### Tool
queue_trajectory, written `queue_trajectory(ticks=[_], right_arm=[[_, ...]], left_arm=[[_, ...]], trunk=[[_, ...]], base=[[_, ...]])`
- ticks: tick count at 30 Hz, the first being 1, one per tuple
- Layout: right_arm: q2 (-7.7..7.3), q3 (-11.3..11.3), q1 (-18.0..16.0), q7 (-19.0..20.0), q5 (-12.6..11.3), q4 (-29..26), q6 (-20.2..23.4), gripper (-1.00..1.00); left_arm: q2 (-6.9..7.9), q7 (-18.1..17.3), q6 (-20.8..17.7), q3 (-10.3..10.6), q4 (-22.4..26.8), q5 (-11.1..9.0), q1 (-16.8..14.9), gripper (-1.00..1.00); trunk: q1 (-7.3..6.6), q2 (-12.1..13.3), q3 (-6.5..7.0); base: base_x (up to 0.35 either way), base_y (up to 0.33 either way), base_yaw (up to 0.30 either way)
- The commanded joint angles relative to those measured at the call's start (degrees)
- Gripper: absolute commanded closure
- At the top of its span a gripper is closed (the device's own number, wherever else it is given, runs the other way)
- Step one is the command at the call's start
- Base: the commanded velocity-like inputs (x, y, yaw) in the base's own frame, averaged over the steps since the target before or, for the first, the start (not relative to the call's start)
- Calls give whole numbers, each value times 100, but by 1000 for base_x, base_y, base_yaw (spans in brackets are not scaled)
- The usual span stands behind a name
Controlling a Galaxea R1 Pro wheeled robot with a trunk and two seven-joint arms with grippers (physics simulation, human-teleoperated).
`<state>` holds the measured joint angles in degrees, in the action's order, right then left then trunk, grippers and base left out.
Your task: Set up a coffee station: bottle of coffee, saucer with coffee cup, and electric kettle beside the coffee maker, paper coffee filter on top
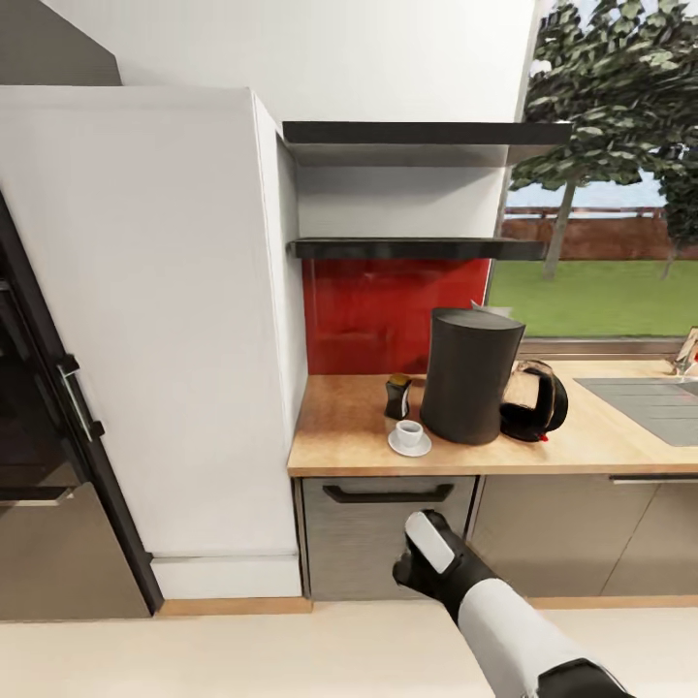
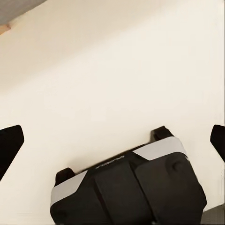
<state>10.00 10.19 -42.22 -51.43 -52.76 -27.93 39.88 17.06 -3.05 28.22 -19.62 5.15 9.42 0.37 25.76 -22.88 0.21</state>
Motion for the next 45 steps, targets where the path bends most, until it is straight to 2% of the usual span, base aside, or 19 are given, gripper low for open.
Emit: queue_trajectory(ticks=[1, 3, 4, 5, 6, 8, 9, 10, 12, 13, 15, 20, 24, 28, 32, 35, 45], right_arm=[[0, 18, -1, 91, 118, 129, 28, -100], [0, 18, 1, 666, 717, 670, 26, -100], [0, 18, 2, 823, 883, 824, 23, -100], [0, 18, 2, 1139, 1227, 1138, 9, -100], [0, 18, 3, 1300, 1404, 1298, -12, -100], [0, 15, 5, 1940, 2075, 1919, -262, -100], [0, 14, 6, 2099, 2225, 2063, -377, -100], [0, 16, 15, 2414, 2488, 2285, -659, -100], [0, 17, 94, 2873, 2802, 2465, -1131, -100], [0, 17, 149, 3017, 2887, 2502, -1284, -100], [-130, 18, 451, 3520, 3180, 2588, -1811, -100], [-377, 18, 1031, 4312, 3641, 2634, -2374, -100], [-518, 17, 1405, 4893, 3858, 2641, -2673, -100], [-643, 12, 1754, 5242, 3934, 2643, -2938, -100], [-742, 10, 2080, 5380, 3940, 2643, -3107, -100], [-763, 10, 2203, 5428, 3938, 2643, -3172, -100], [-759, 2, 2260, 5438, 3928, 2628, -3211, -100]], left_arm=[[-1, -29, 8, -51, 8, 42, 3, -100], [-2, -29, 8, -53, 10, 42, 0, -100], [-4, -29, 8, -54, 11, 42, 0, -100], [-6, -29, 8, -56, 11, 42, -1, -100], [-7, -29, 8, -57, 11, 42, -1, -100], [-8, -29, 10, -58, 12, 48, -1, -100], [-9, -29, 11, -59, 12, 48, -2, -100], [-9, -29, 13, -59, 12, 49, -2, -100], [-11, -29, 15, -59, 12, 50, -2, -100], [-12, -29, 16, -59, 12, 50, -2, -100], [-26, -29, 17, -60, 12, 51, -2, -100], [-54, -36, 26, -60, 7, 51, -2, -100], [-60, -37, 34, -60, 4, 46, -2, -100], [-74, -38, 46, -62, 2, 43, -2, -100], [-155, -38, 54, -59, 9, 49, -2, -100], [-222, -43, 62, -54, 39, 50, -2, -100], [-289, -54, 78, -42, 60, 56, -2, -100]], trunk=[[2, -4, -1], [2, -4, -1], [2, -4, -1], [2, -4, -1], [2, -4, -1], [2, -4, -1], [2, -4, -1], [2, -4, -1], [2, -4, -1], [2, -4, -1], [2, -4, -1], [2, -4, -1], [2, -4, -1], [2, -4, -1], [2, -4, -1], [2, -4, -1], [2, -4, -1]], base=[[-2, 1, 0], [-1, 1, 0], [0, 0, 0], [0, 0, 0], [0, 0, 0], [0, 0, 0], [0, 0, 0], [0, 0, 0], [0, 0, 0], [0, 0, 0], [0, 0, 0], [0, 0, 0], [0, 0, 0], [0, 0, 0], [0, 0, -21], [0, 0, -12], [0, 0, -2]])
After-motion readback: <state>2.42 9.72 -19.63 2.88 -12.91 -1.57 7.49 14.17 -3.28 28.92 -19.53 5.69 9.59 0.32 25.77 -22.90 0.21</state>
